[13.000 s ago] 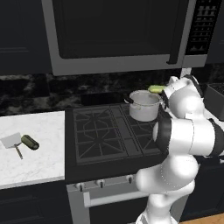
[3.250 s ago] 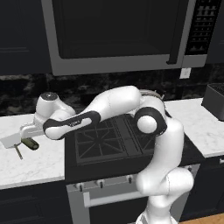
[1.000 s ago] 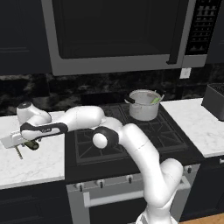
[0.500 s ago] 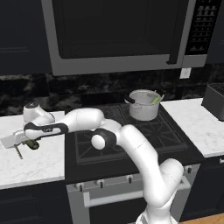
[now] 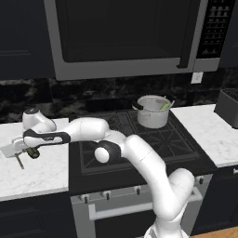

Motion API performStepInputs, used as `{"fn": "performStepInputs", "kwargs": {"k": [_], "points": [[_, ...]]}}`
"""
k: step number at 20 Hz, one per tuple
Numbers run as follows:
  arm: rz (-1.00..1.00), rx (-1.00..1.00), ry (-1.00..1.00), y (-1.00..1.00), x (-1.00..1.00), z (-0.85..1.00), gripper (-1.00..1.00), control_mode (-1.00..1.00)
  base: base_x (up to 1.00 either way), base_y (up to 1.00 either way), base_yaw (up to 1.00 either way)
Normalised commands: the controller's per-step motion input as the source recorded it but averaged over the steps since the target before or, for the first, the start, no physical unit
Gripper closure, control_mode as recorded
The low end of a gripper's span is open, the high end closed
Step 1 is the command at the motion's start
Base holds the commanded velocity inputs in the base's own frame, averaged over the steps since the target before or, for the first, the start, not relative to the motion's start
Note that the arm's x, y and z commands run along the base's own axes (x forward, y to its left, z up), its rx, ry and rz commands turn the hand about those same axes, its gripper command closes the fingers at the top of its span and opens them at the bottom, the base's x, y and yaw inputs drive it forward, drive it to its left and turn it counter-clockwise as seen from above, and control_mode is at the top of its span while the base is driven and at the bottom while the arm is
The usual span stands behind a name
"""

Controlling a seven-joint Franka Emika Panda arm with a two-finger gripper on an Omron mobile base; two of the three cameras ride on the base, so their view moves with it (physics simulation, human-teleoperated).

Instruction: Put the corn and cucumber in the pot. Retrieve the spatula and lightly stir the vegetables in the pot.

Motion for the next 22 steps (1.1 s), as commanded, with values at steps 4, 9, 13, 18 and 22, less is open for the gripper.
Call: {"fn": "performStepInputs", "kwargs": {"k": [4, 9, 13, 18, 22], "points": [[0.0, 0.01, -0.01, -0.44, -0.82, 0.26, 1.0, -1.0, 0.0, 0.0, 0.0], [0.0, 0.05, -0.04, -0.94, -1.0, 0.25, 1.0, -1.0, 0.0, 0.0, 0.0], [0.0, 0.06, -0.03, -1.0, -0.96, 0.0, 1.0, -1.0, 0.0, 0.0, 0.0], [0.0, 0.08, -0.07, -1.0, -0.92, 0.02, 1.0, -1.0, 0.0, 0.0, 0.0], [0.0, 0.16, -0.16, -1.0, -0.91, 0.22, 1.0, -1.0, 0.0, 0.0, 0.0]]}}
